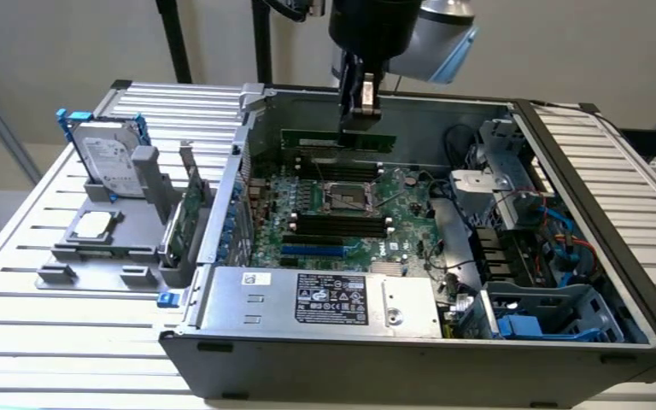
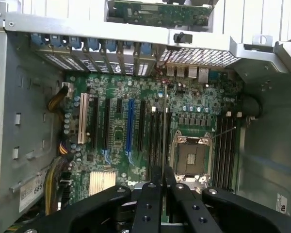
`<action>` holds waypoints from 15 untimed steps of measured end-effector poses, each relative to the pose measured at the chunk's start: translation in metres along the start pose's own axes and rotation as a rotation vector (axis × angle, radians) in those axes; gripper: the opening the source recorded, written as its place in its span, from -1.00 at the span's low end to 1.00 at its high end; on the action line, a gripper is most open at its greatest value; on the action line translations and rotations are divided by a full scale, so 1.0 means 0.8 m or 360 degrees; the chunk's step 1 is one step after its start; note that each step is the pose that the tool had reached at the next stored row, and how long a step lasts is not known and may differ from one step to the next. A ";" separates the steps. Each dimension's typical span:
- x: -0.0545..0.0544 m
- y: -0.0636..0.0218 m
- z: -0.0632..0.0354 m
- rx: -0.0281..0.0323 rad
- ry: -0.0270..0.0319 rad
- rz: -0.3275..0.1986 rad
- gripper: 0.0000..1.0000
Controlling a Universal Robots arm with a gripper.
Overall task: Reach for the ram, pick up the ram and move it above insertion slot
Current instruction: 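Pick up the ram and move it above insertion slot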
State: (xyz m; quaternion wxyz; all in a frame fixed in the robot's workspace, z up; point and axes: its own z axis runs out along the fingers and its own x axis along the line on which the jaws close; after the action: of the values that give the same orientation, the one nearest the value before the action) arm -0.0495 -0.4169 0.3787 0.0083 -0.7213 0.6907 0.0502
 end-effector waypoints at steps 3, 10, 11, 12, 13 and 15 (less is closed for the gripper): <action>-0.005 -0.006 0.000 0.00199 0.00006 -0.0002 -0.73; -0.012 -0.013 0.000 0.00294 0.00000 0.0011 -0.73; -0.013 -0.013 0.000 0.00297 -0.00001 0.0015 -0.73; -0.014 -0.014 0.001 0.00301 -0.00004 0.0021 -0.73; -0.015 -0.014 0.001 0.00306 -0.00007 0.0027 -0.73; -0.015 -0.015 0.001 0.00316 -0.00012 0.0038 -0.73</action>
State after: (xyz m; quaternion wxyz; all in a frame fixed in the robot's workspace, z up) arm -0.0383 -0.4043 0.3786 0.0151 -0.7128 0.6999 0.0437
